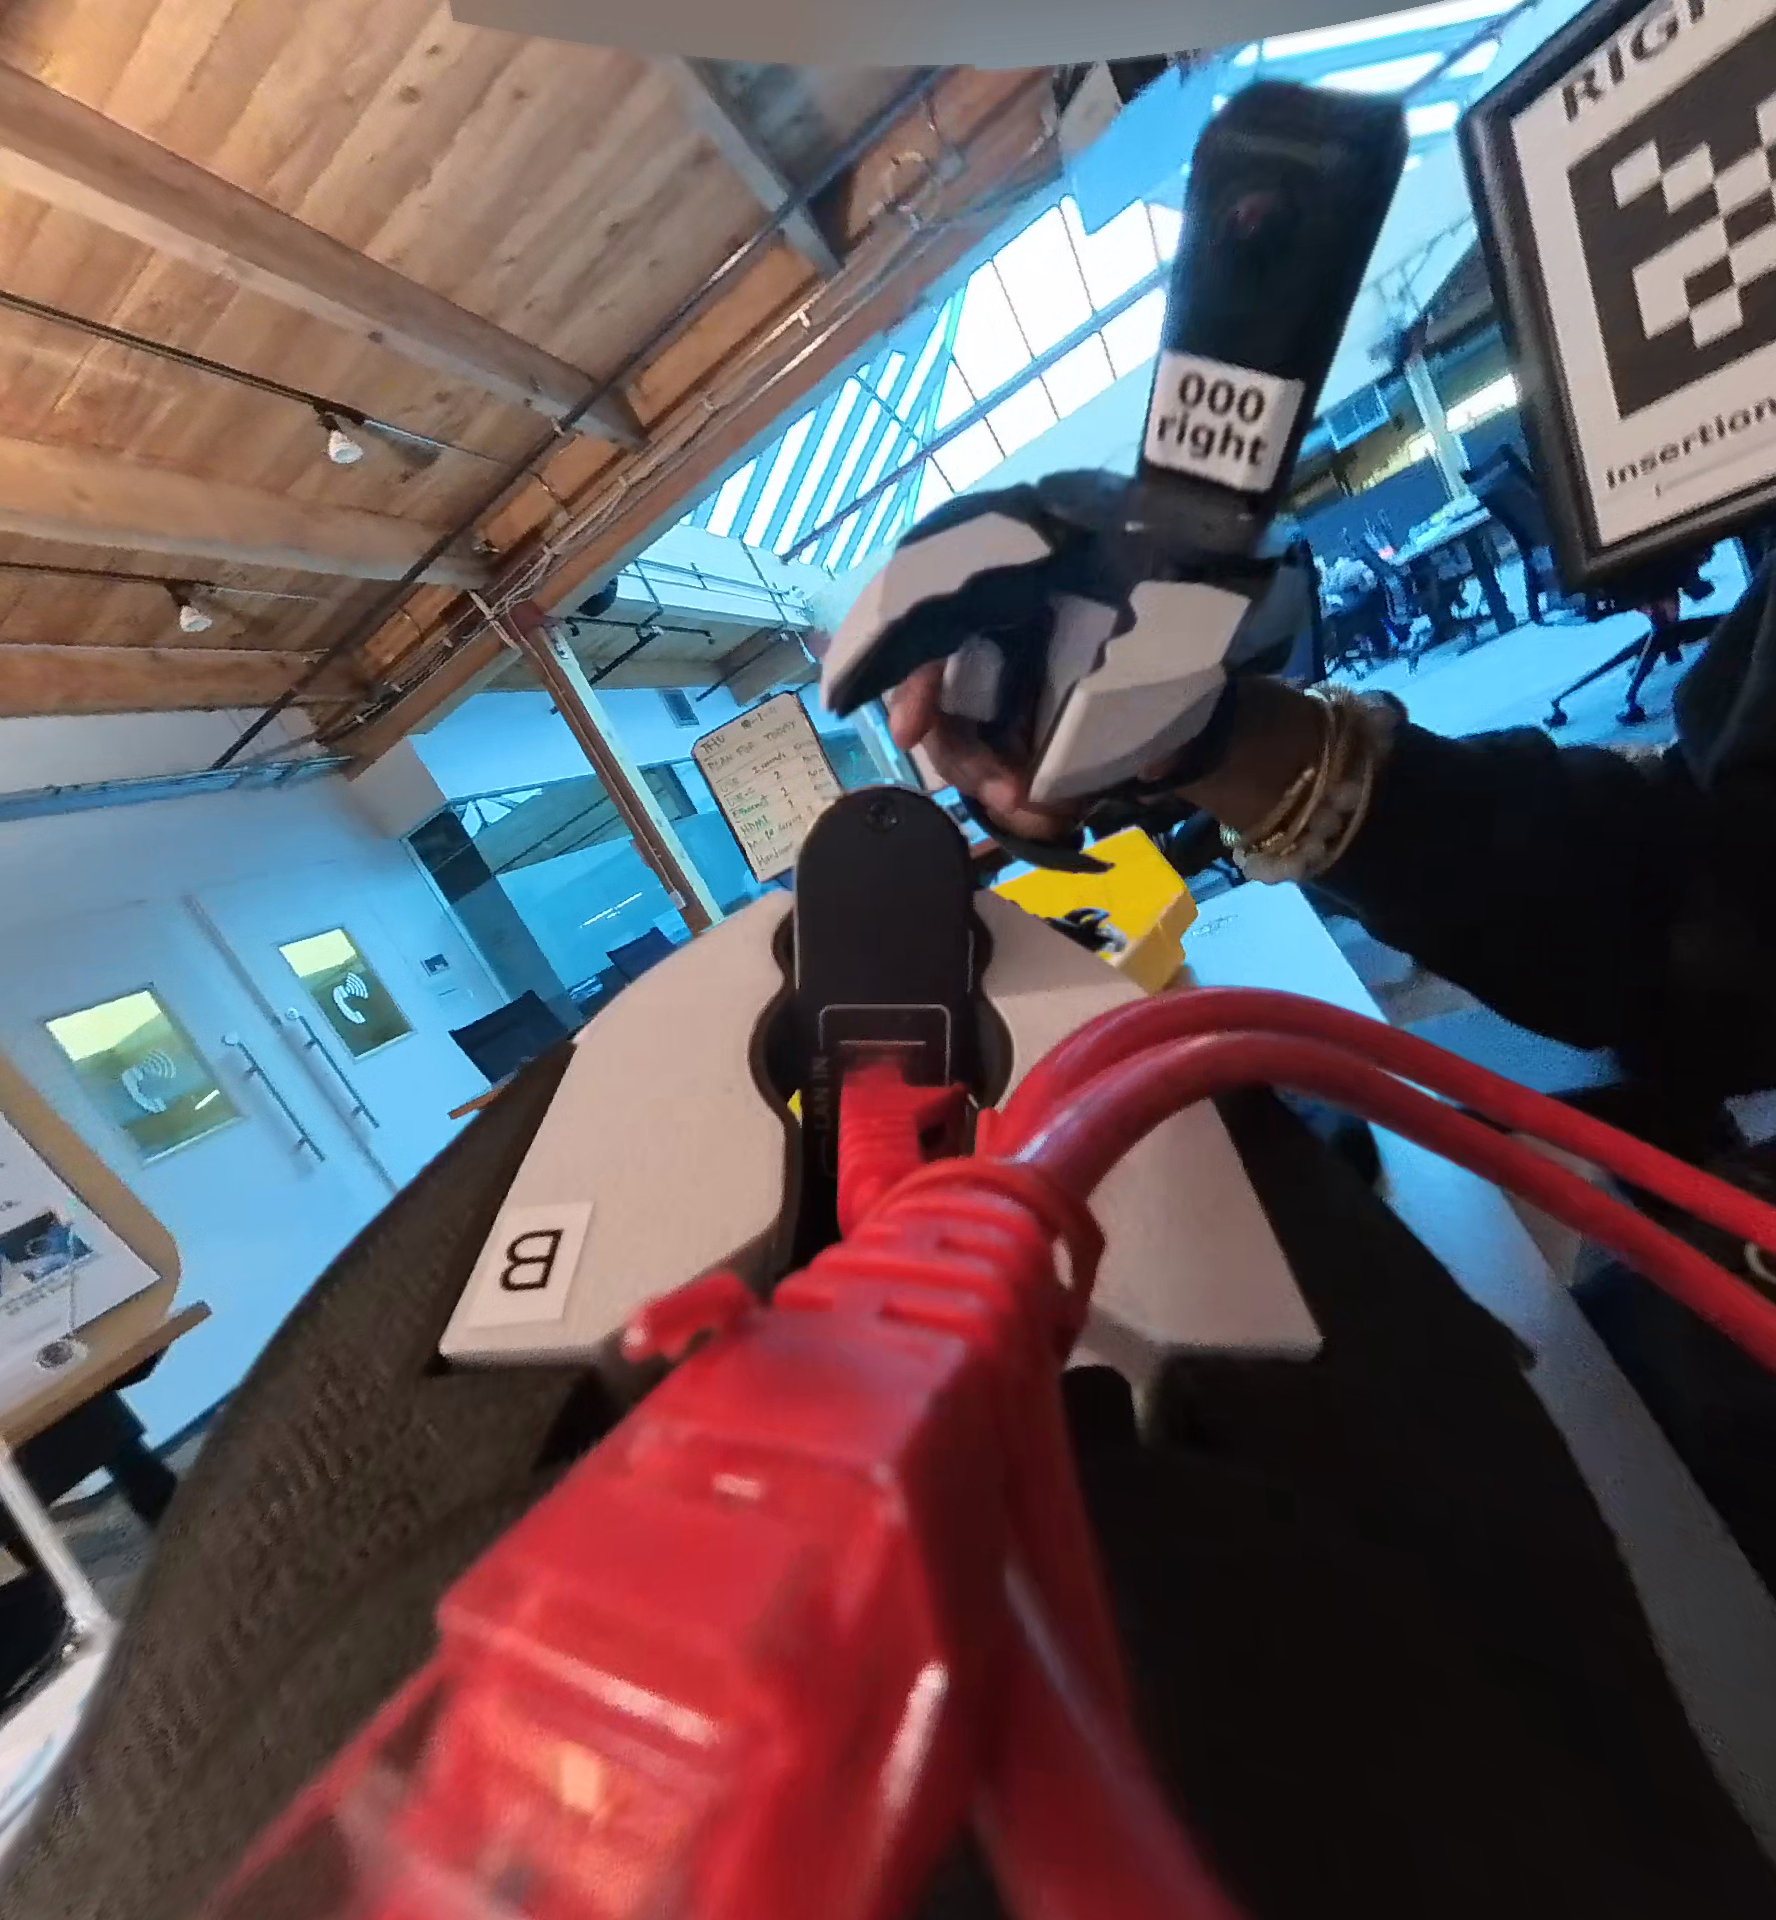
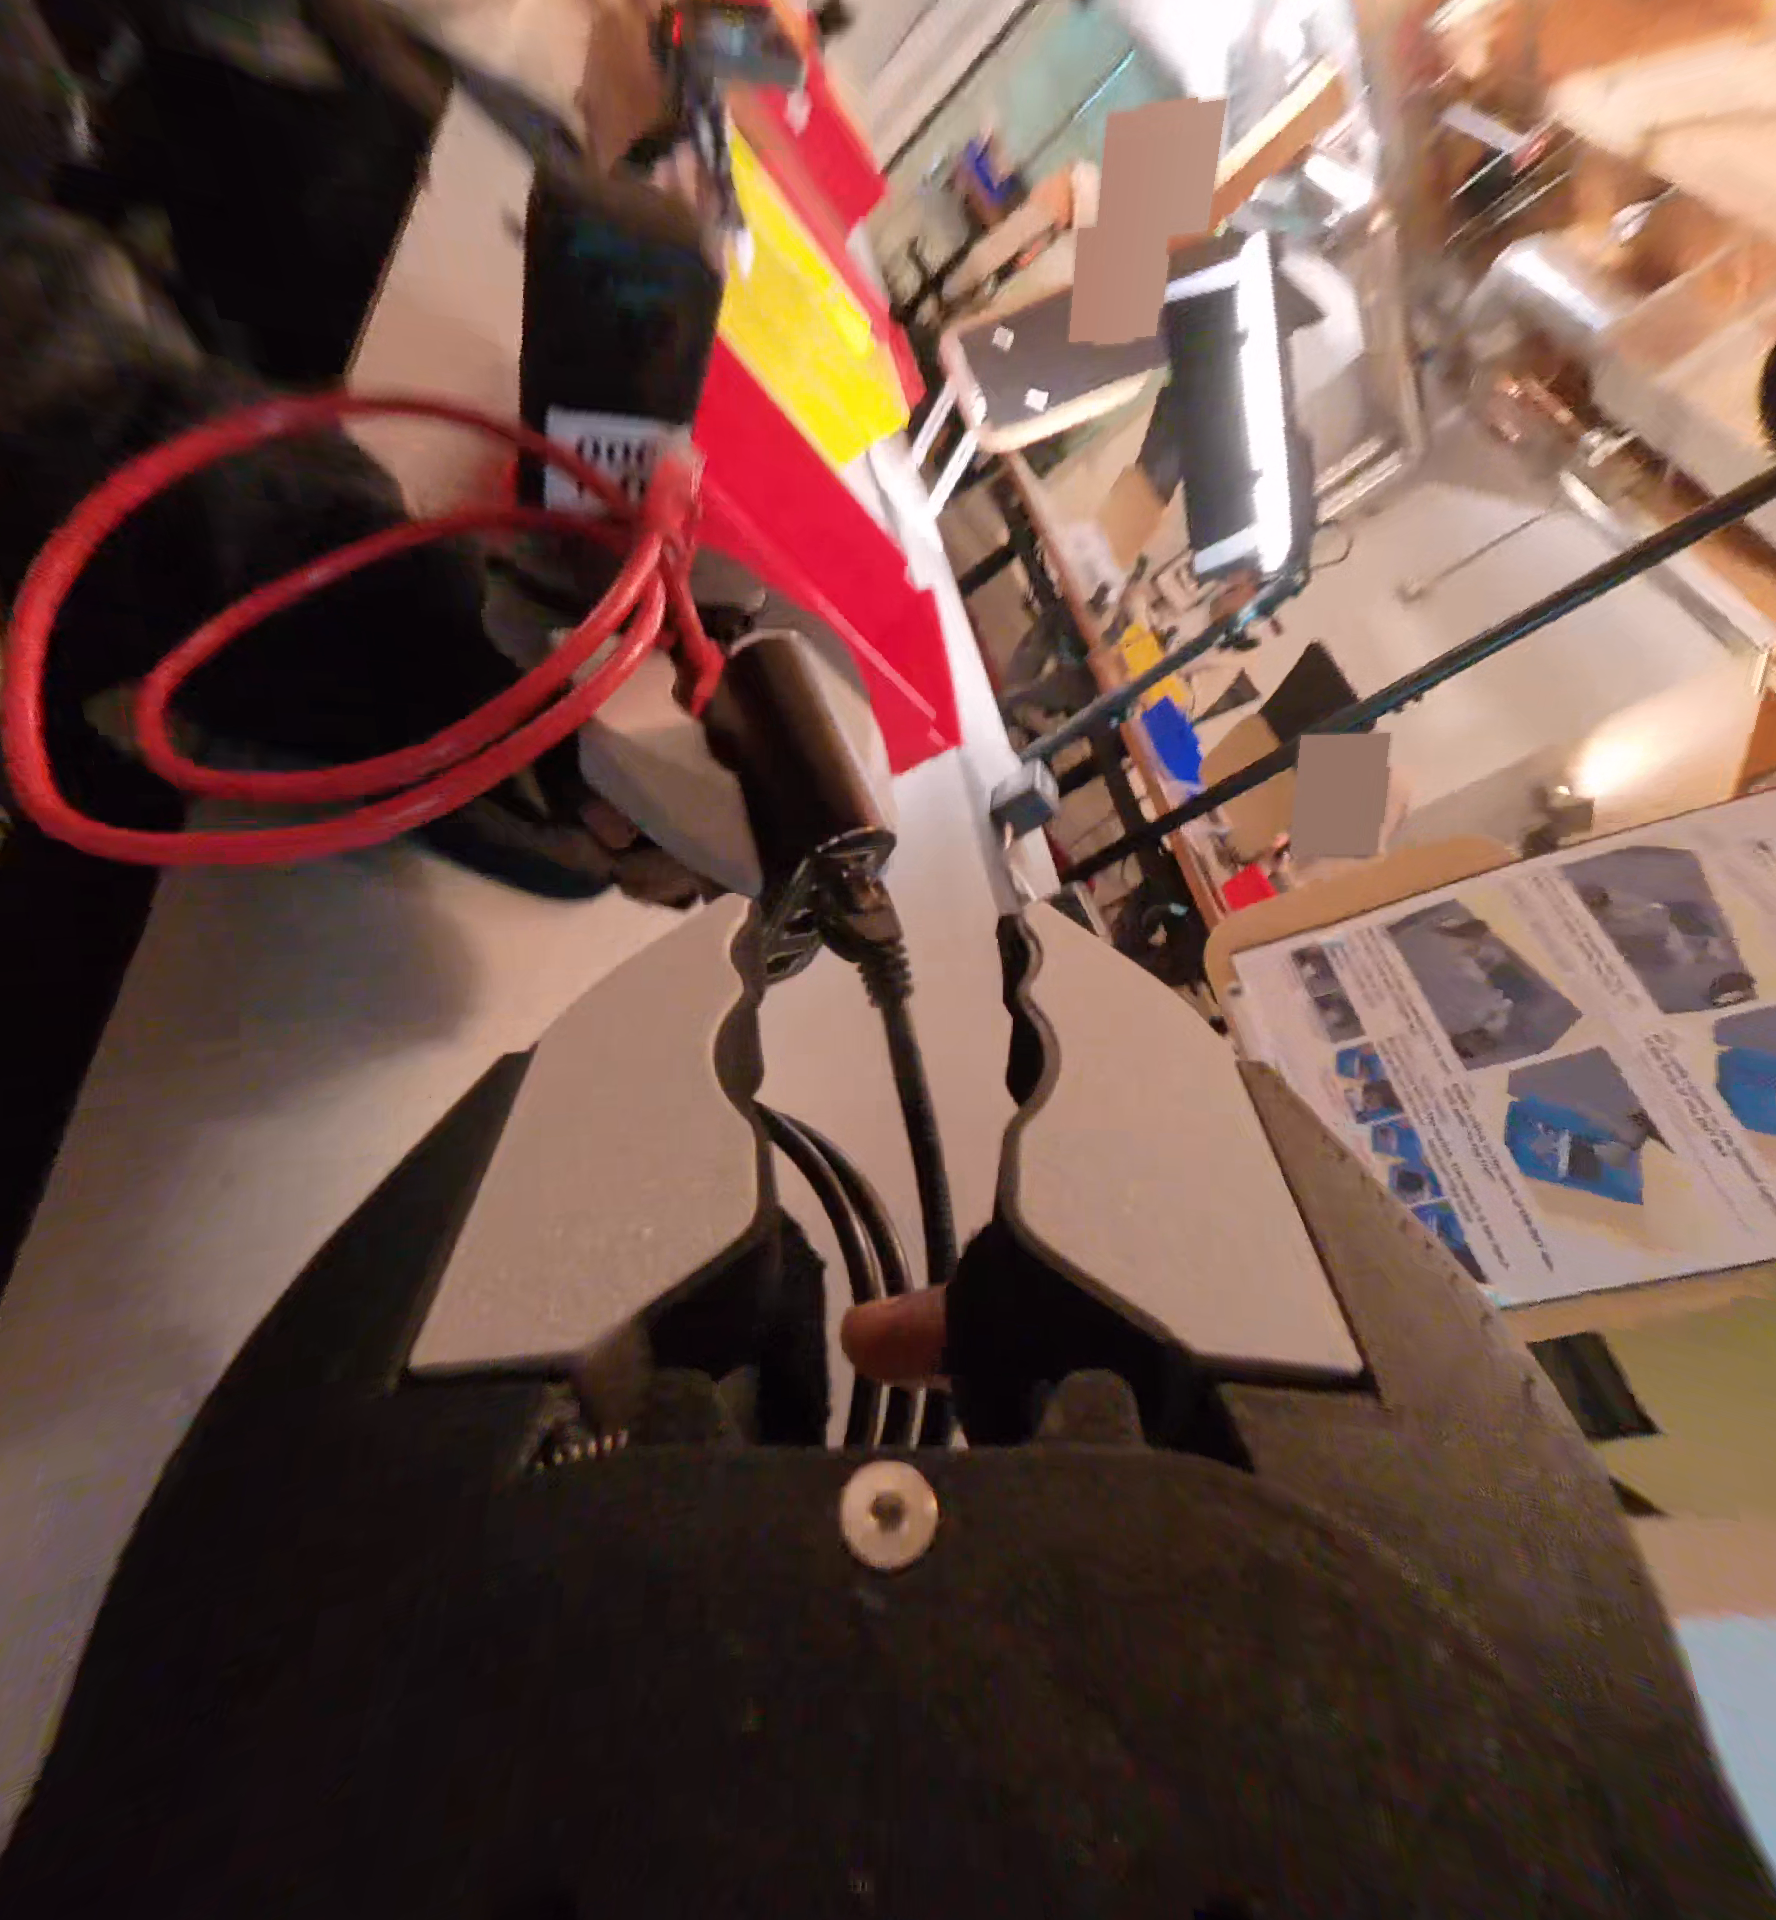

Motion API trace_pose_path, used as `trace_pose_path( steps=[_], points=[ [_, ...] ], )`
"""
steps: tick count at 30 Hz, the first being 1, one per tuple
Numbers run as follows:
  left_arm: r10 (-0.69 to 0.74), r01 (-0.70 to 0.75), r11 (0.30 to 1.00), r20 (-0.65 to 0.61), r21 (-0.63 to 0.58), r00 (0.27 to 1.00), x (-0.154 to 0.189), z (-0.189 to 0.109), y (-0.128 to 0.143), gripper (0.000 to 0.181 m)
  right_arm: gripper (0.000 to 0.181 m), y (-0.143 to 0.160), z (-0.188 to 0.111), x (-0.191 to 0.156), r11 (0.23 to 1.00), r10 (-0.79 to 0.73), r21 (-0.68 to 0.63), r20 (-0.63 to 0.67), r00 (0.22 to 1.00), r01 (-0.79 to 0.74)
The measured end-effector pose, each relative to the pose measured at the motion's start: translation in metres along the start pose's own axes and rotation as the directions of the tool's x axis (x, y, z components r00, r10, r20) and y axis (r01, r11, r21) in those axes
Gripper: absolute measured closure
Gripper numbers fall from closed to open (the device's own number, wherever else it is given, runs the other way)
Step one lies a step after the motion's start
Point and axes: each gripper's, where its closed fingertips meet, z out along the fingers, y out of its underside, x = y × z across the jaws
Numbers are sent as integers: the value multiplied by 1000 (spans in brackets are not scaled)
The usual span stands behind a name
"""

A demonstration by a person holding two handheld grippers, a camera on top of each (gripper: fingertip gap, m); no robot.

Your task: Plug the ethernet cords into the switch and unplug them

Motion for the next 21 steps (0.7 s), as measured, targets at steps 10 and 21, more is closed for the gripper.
trace_pose_path(
  steps=[10,21],
  points=[
    [58,-61,998,-94,-29,994,19,4,6,155,165,17,8,-22,988,-88,-117,108,990,100],
    [82,-82,996,-6,-17,997,6,2,4,155,167,16,17,-10,984,-124,-131,-13,992,121]
  ],
)
